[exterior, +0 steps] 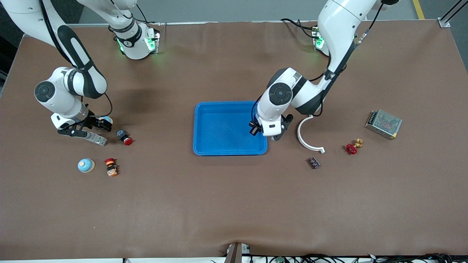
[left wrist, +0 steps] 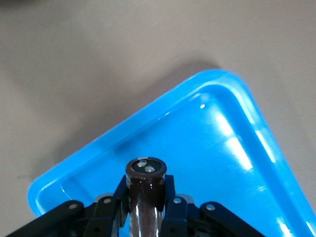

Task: Place electrolytic capacitor and blue bell in tray
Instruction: 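Carry the capacitor to the tray while the right gripper grasps the blue bell, then release the capacitor in the tray and move the left gripper back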

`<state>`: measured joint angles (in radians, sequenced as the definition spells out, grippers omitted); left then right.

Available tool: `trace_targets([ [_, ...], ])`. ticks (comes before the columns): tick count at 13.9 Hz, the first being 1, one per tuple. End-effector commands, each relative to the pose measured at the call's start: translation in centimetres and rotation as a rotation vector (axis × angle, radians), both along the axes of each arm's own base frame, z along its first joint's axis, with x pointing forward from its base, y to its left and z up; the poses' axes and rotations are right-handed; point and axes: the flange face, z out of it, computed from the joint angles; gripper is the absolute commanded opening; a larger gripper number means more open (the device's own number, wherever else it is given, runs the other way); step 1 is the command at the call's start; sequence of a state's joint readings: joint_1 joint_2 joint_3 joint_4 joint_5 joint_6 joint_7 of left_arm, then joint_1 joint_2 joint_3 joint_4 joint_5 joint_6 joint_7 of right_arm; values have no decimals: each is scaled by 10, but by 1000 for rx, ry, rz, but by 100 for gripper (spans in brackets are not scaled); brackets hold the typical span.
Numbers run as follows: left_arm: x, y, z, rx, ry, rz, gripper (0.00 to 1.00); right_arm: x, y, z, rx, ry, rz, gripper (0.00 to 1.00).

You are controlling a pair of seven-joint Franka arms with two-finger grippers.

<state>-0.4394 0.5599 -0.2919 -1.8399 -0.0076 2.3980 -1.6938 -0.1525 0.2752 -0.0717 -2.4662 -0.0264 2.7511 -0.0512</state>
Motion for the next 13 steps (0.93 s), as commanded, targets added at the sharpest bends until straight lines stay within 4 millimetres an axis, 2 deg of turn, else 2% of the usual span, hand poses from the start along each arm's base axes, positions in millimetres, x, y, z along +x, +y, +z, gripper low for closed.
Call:
trace_targets([
  [1,-21,-23,-29,33,49,49,0,-9,-9,-2,0,4,-12,100],
  [3,-27,-23,-42,50,70,69,0,-12,-14,-4,2,13,-18,100],
  [6,-36,-26,-52,69,90,54,0,-13,-16,-4,4,22,-23,32],
  [8,-33,-22,-52,72,90,60,31,-14,-16,-5,5,24,-27,3],
  [9,-32,-21,-52,76,94,61,57,-15,-15,-5,6,25,-27,0],
  [10,-30,-19,-50,82,97,60,100,-17,-14,-6,7,29,-29,0],
  [12,-25,-17,-40,86,85,57,100,-21,-12,-6,14,60,-29,0],
  [13,-19,-13,-26,96,63,45,100,-21,-12,-5,15,65,-27,0],
])
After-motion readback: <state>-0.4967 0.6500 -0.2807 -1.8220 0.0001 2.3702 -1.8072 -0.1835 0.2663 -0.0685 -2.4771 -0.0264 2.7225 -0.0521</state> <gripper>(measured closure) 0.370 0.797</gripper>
